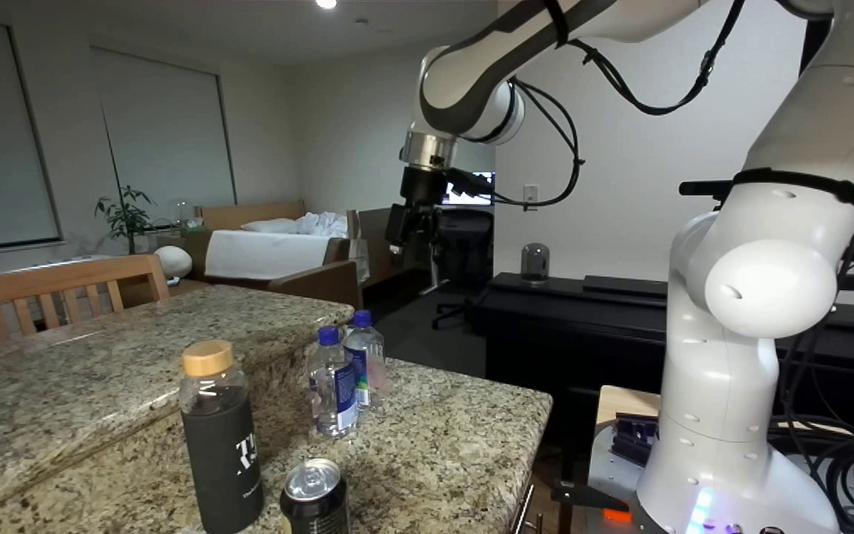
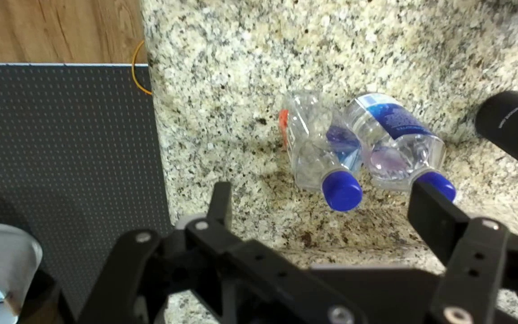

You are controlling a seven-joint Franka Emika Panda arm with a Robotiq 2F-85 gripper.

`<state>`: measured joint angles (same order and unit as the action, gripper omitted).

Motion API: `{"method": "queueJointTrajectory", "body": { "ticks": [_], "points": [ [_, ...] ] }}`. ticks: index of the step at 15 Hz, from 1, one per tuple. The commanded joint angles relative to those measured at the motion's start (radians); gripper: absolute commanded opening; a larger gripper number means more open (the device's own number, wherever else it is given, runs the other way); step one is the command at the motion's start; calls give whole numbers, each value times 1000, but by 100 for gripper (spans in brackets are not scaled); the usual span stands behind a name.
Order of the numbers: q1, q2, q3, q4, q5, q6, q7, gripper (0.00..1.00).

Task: Pick up the two bottles and put them on top of the counter

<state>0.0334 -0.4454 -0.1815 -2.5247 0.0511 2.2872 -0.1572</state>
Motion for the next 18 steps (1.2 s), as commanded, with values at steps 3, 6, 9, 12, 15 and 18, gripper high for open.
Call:
{"method": "queueJointTrajectory", "body": {
  "ticks": [3, 6, 9, 12, 15, 18],
  "points": [
    [48, 105, 2, 69, 107, 81, -129, 100],
    [66, 177, 5, 123, 157, 68, -178, 100],
    [48, 257, 34, 161, 145, 78, -151, 100],
    [33, 314, 61, 180, 127, 84, -122, 100],
    [32, 350, 94, 172, 113, 110, -85, 100],
    [27, 373, 128, 153, 65, 165, -8, 100]
  ]
}}
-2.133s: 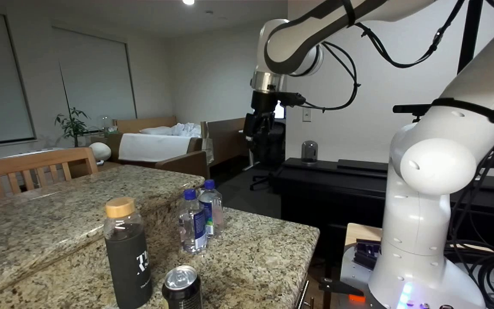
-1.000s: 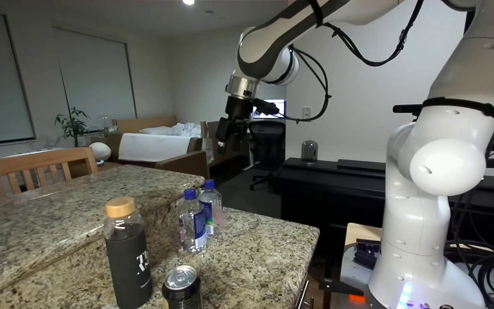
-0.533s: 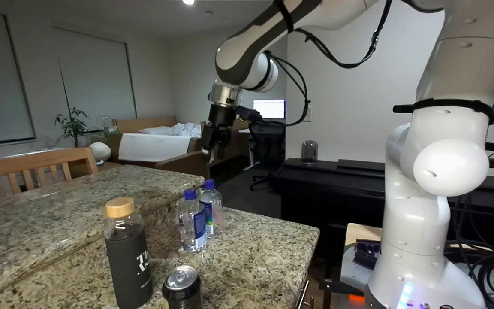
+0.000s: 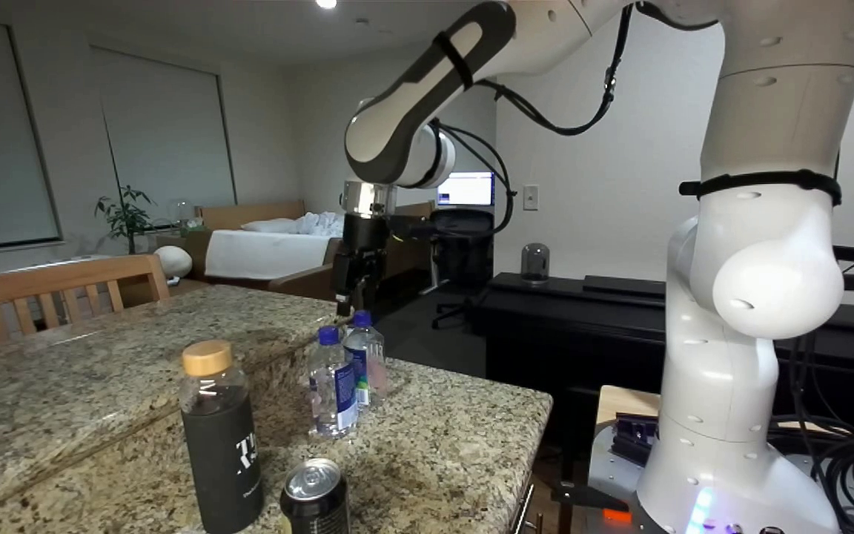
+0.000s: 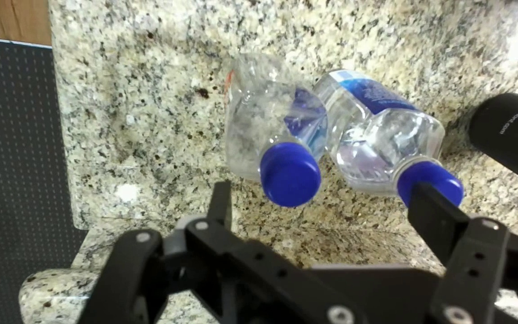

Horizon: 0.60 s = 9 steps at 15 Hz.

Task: Pick up the two bottles and put them on top of the counter

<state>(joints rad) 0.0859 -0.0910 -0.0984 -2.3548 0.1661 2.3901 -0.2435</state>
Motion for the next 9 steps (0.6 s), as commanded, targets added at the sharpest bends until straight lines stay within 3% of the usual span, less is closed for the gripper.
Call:
{"method": "queueJointTrajectory", "body": {
  "ticks": [1, 5, 9],
  "points": [
    [-28, 26, 57, -30, -76, 101, 112, 100],
    [-39, 67, 72, -35, -189, 174, 252, 100],
    [-52, 82, 68, -30, -261, 157, 371, 100]
  ]
}}
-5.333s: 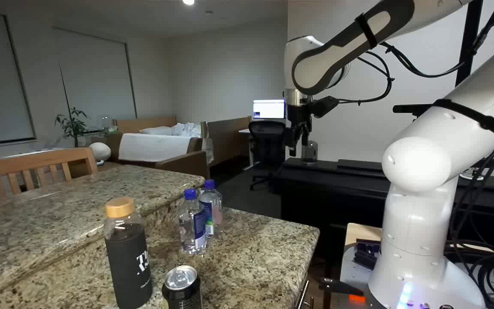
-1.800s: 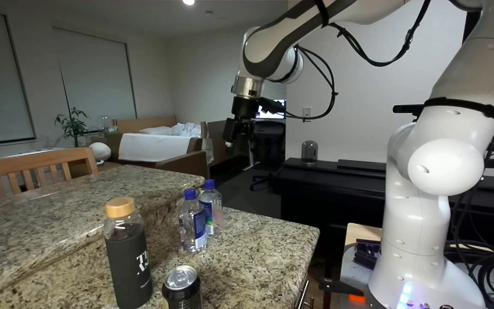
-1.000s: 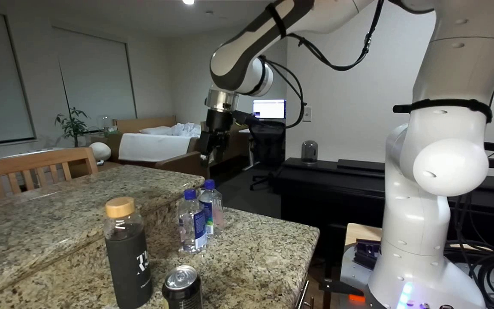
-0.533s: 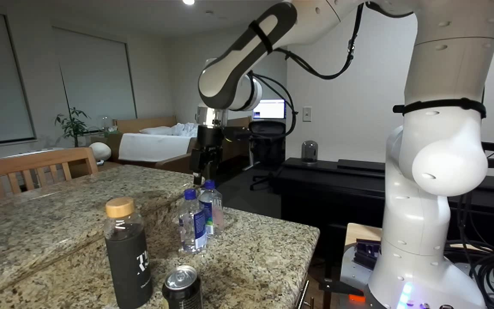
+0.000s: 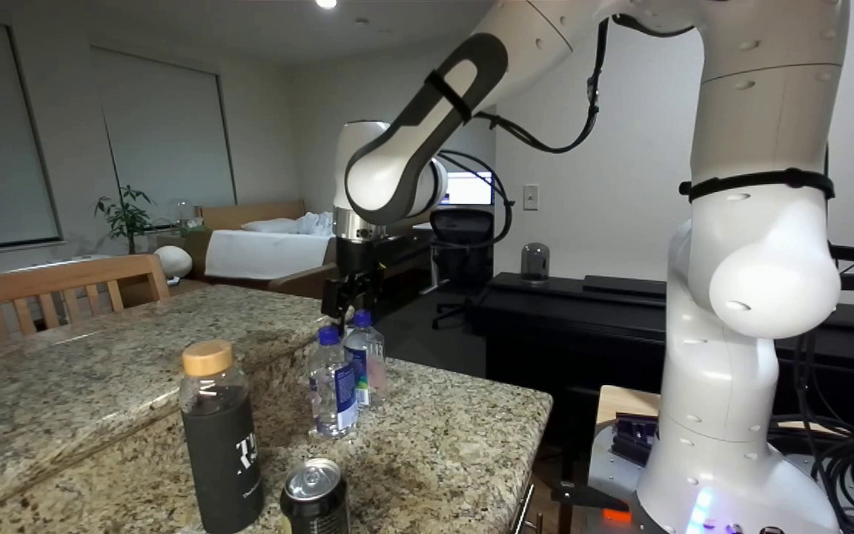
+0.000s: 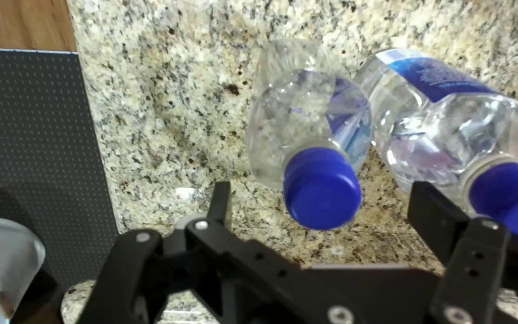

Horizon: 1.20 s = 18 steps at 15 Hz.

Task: Pick up the two bottles and put them on top of the counter

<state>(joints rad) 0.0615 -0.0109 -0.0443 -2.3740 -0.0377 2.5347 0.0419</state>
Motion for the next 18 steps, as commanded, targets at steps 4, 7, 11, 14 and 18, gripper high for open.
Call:
{"method": "queueJointTrajectory", "body": {
  "ticks": [4, 7, 11, 14, 18],
  "points": [
    [-32, 12, 17, -7, -75, -9, 131, 97],
    [-30, 21, 21, -6, -48, -19, 114, 72],
    [-27, 35, 27, -6, -30, -16, 96, 45],
    [-26, 34, 31, -3, -23, -17, 88, 35],
    [-24, 27, 38, -3, -24, -24, 87, 22]
  ]
}}
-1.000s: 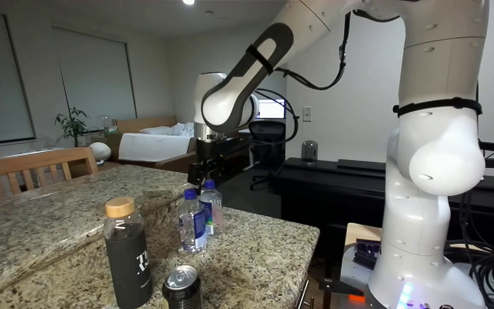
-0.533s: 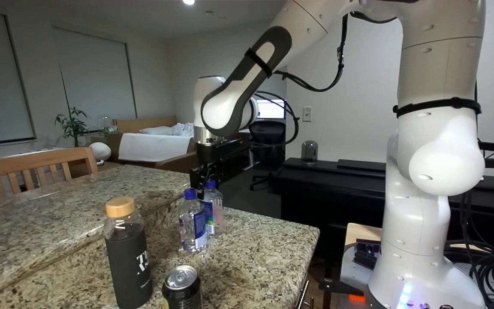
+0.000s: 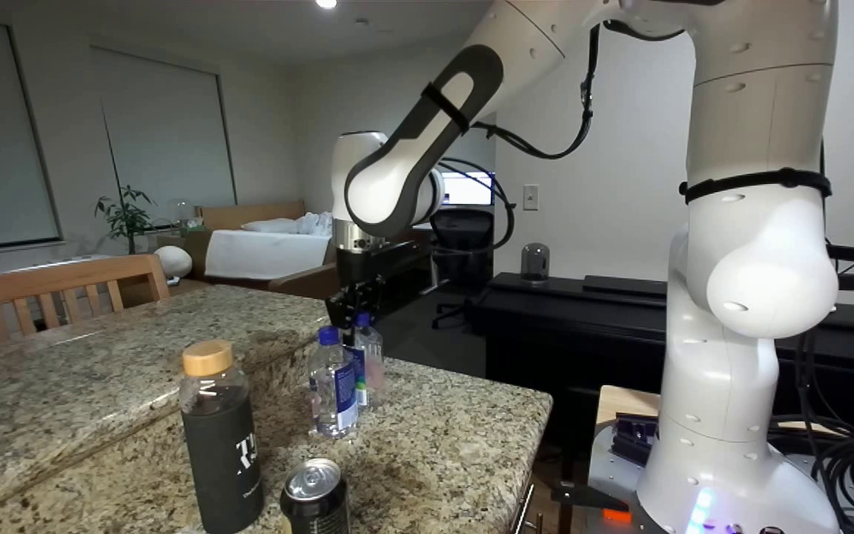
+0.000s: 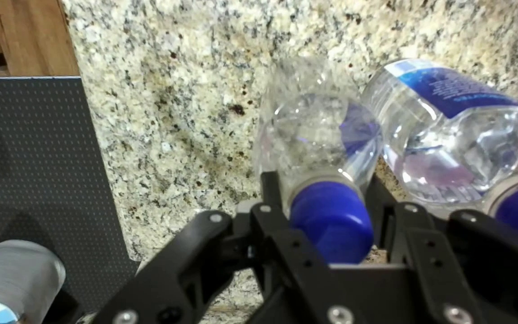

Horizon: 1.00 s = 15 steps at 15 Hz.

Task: Pick up the two bottles and put them on top of the counter

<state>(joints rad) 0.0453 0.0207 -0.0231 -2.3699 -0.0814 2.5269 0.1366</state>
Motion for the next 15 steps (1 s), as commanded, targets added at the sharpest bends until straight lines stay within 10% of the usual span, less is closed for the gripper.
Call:
{"method": "queueJointTrajectory", "body": {
  "ticks": [1, 15],
  "points": [
    [-8, -7, 18, -7, 17, -17, -6, 21],
    [-7, -40, 27, 151, 27, -136, -36, 21]
  ]
}}
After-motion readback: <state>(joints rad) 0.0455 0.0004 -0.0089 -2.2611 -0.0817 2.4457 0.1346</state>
